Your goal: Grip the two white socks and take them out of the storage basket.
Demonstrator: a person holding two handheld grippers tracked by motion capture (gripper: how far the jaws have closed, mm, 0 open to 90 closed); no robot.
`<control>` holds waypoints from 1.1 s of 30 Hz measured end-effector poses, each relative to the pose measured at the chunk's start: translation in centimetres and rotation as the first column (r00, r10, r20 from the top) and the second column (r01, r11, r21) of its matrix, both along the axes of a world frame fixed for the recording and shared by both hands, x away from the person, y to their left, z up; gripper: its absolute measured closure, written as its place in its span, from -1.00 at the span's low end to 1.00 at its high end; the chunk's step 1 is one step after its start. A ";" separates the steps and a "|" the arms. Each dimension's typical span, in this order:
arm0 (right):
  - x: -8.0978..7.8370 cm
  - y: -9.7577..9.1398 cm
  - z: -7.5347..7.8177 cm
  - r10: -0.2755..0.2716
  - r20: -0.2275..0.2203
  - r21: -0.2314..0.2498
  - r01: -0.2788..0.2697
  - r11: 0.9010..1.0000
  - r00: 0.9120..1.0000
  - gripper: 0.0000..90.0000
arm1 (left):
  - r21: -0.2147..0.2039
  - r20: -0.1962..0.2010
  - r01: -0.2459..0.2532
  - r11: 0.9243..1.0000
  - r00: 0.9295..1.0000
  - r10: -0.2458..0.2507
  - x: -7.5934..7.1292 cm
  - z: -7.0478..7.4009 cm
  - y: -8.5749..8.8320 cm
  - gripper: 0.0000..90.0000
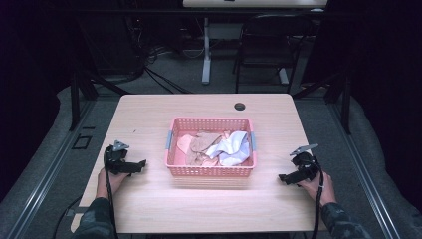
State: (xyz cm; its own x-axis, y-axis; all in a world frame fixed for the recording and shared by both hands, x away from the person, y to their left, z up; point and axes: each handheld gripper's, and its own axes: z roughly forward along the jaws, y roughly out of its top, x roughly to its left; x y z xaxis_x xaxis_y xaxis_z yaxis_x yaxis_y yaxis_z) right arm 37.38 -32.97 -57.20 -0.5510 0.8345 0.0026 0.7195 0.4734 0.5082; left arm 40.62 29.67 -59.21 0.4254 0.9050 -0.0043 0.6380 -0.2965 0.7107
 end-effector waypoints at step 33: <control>0.8 1.7 3.8 0.043 -0.054 -0.023 -0.044 0.999 0.998 -1.00 | -0.002 0.003 -0.013 1.000 1.000 0.013 0.1 0.0 0.0 -1.00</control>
State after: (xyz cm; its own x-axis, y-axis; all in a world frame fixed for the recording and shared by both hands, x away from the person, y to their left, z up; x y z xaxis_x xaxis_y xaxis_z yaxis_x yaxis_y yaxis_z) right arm 38.18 -31.26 -53.39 -0.5865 0.8098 0.0132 0.7238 0.5168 0.4571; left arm 40.70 29.63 -59.24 0.4133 0.9106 -0.0049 0.6399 -0.2866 0.7130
